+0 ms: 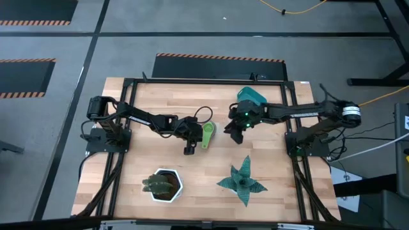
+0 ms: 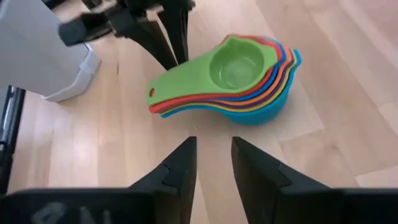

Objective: Nest measuring cups in basket
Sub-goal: Stack the light green measuring cup on top of the red measuring cup, then put the stacked measuring cups into the blue bin

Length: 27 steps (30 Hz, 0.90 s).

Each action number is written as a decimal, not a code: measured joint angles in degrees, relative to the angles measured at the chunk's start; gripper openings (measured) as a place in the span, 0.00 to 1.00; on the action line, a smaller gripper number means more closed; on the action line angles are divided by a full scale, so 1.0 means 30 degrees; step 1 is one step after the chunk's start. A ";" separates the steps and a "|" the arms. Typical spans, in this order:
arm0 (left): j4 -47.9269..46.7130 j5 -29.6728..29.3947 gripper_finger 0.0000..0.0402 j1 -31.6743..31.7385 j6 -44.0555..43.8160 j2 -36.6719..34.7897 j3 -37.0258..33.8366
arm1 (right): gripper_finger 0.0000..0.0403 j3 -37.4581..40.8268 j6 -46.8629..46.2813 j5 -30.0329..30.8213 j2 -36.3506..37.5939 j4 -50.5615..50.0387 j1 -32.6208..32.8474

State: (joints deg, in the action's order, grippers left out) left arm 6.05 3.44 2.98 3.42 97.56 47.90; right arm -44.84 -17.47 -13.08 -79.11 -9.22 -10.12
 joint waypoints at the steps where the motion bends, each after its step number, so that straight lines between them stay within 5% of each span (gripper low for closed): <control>1: 0.0006 0.0007 0.06 -0.0007 0.0000 0.0000 0.0000 | 0.26 0.0000 0.0000 -0.0013 0.0243 -0.0132 -0.0032; 13: 0.0145 -0.0010 0.01 0.0000 -0.0004 0.0000 0.0000 | 0.26 0.0000 -0.0051 -0.0021 0.0634 0.0210 -0.0054; 20: 0.0327 -0.5609 0.01 0.0018 -0.0954 -0.0007 0.0000 | 0.26 0.0000 0.0908 -0.0014 0.0634 0.0222 -0.0113; 27: 0.0327 -0.6381 0.05 0.0000 -0.0954 -0.0007 0.0000 | 0.26 0.0000 0.0940 -0.0026 0.0634 0.0266 -0.0111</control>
State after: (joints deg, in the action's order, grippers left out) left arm 7.03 -15.70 2.98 0.56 97.54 47.90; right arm -44.84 -14.66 -13.16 -77.21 -8.43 -10.45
